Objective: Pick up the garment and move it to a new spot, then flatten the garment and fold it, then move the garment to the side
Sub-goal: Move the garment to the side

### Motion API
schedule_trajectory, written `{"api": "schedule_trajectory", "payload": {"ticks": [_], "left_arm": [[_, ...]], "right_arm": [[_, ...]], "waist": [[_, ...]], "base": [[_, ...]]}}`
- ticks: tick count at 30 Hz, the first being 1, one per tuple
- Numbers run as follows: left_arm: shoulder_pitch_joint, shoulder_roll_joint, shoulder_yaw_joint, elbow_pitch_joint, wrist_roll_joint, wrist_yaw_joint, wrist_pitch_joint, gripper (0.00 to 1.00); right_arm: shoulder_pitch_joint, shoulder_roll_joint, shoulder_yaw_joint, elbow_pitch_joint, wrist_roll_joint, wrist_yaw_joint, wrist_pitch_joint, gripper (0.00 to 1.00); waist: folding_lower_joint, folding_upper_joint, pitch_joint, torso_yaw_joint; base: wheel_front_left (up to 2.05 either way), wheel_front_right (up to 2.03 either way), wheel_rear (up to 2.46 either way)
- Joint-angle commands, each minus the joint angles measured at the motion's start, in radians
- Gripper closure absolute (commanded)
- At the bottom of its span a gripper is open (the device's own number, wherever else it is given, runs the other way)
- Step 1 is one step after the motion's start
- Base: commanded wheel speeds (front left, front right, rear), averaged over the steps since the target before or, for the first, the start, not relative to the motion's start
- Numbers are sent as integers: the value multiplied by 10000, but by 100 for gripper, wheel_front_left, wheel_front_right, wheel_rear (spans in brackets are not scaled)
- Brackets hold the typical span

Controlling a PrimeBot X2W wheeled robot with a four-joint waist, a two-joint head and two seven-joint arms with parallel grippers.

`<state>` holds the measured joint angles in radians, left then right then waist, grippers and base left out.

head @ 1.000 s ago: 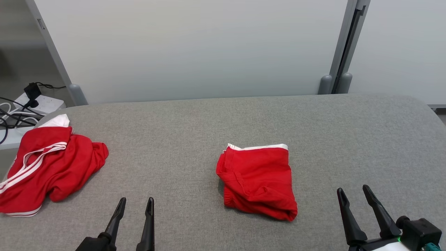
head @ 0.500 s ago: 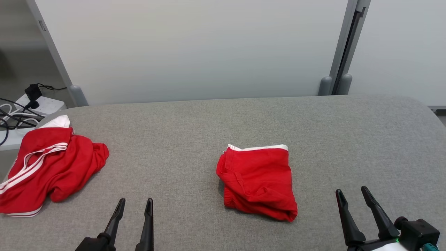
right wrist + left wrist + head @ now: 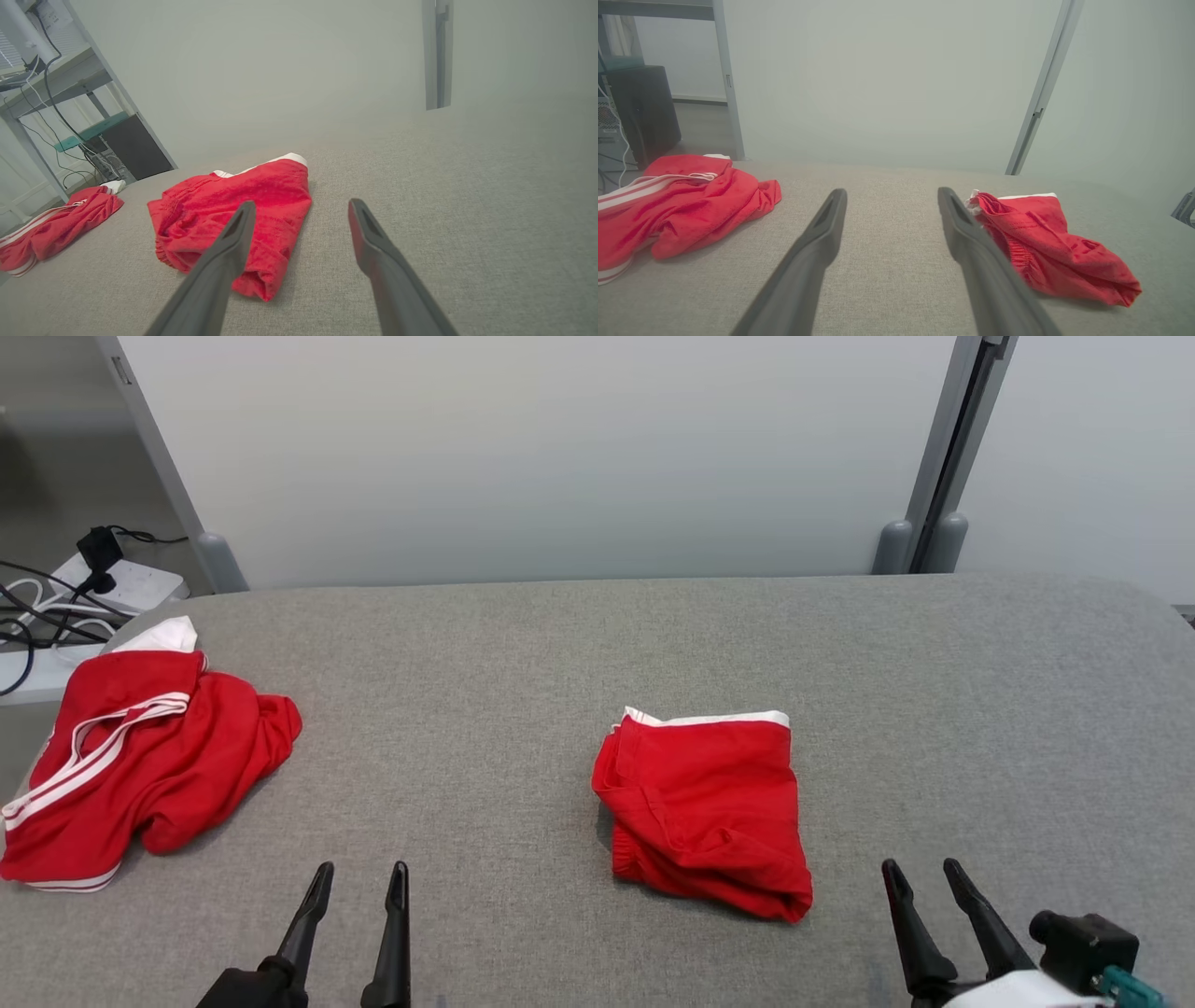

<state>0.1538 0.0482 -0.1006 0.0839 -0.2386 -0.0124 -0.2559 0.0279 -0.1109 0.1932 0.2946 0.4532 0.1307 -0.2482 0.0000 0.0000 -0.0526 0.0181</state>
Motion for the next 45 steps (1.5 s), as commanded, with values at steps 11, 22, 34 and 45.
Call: {"api": "schedule_trajectory", "payload": {"ticks": [11, 22, 34, 45], "left_arm": [[-1008, 20, -47, -358, -6, -70, -59, 0], [-1737, 20, -255, -547, -120, 4, -59, 0], [-2070, 20, -326, -528, -98, 23, -59, 0], [-2112, 20, -322, -520, -53, 2, -59, 0]], "right_arm": [[-3174, -654, 1275, 2568, 3490, 0, 1084, 0], [-5521, -1552, 2173, 4289, 5514, 0, 3017, 0], [-5670, -1325, 3417, 4726, 6995, 0, 4485, 0], [-5549, -1907, 4430, 3612, 7663, 0, 3865, 100]], "waist": [[0, 0, 921, 631], [0, 0, 2154, 1201], [0, 0, 2473, 1428], [0, 0, 2409, 1494]], "base": [[0, 0, 0], [0, 0, 0], [0, 0, 0], [0, 0, 0]]}}
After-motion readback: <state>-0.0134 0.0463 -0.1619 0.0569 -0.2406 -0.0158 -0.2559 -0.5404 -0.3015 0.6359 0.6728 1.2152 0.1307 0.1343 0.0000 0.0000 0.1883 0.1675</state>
